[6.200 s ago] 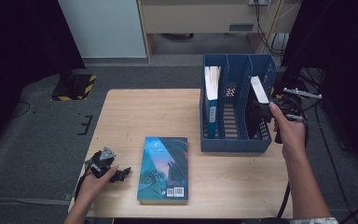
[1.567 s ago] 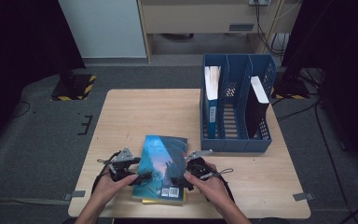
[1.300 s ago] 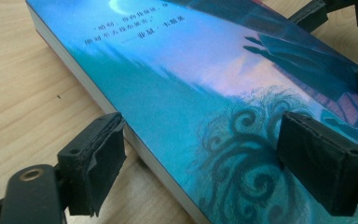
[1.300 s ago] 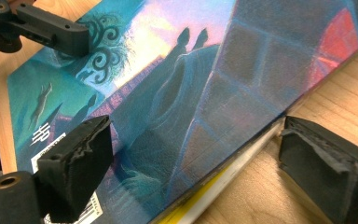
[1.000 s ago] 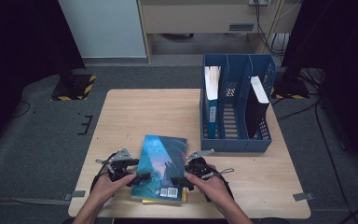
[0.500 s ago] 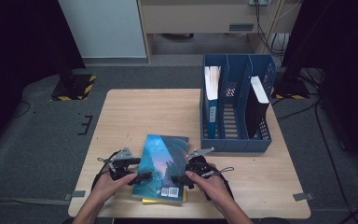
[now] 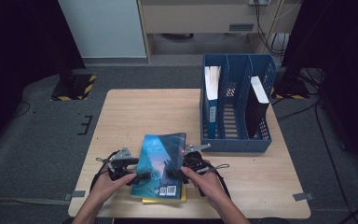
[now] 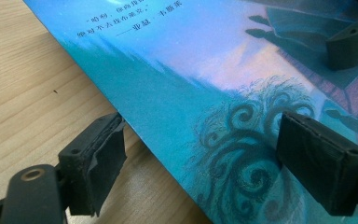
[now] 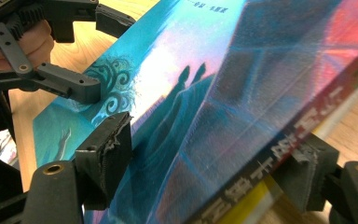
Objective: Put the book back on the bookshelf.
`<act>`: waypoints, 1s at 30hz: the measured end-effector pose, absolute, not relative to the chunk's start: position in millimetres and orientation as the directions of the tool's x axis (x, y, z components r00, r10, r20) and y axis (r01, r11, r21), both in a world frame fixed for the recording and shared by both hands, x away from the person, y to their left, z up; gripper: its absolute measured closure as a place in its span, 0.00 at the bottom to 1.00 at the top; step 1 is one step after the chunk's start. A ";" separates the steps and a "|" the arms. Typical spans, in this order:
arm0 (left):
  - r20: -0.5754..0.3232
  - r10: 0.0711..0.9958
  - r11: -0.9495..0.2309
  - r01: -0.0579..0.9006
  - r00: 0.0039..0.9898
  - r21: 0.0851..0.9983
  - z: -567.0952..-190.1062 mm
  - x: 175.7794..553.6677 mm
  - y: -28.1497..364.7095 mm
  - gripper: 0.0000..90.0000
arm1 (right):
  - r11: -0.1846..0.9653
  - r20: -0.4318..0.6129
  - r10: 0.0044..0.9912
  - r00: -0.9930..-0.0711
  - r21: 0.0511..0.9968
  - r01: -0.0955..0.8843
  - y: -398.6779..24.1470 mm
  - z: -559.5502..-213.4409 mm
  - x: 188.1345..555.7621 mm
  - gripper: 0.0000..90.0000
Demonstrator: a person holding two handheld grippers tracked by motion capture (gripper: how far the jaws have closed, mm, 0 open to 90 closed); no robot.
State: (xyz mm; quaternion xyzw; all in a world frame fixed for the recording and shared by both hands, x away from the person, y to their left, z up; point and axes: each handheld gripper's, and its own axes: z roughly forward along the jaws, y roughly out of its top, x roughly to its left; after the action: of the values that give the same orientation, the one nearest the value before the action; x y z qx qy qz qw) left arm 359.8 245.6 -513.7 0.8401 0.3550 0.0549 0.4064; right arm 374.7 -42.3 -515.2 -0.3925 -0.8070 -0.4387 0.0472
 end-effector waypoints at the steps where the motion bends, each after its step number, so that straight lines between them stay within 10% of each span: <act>1: -0.197 0.642 -0.418 0.553 0.741 0.720 -513.5 359.8 245.5 0.17 | 0.309 0.421 0.593 -0.687 0.669 0.676 -40.6 -515.2 375.3 0.29; 30: -0.297 0.596 -0.441 0.614 0.746 0.654 -518.1 373.6 243.2 0.05 | 0.345 0.409 0.575 -0.708 0.664 0.664 -32.7 -515.3 378.8 0.30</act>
State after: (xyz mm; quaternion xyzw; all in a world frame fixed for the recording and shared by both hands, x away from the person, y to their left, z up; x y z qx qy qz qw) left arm 373.6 243.2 -518.1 0.8488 0.3565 -0.0113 0.3903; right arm 378.8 -32.7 -515.3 -0.3783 -0.8184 -0.4294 0.0516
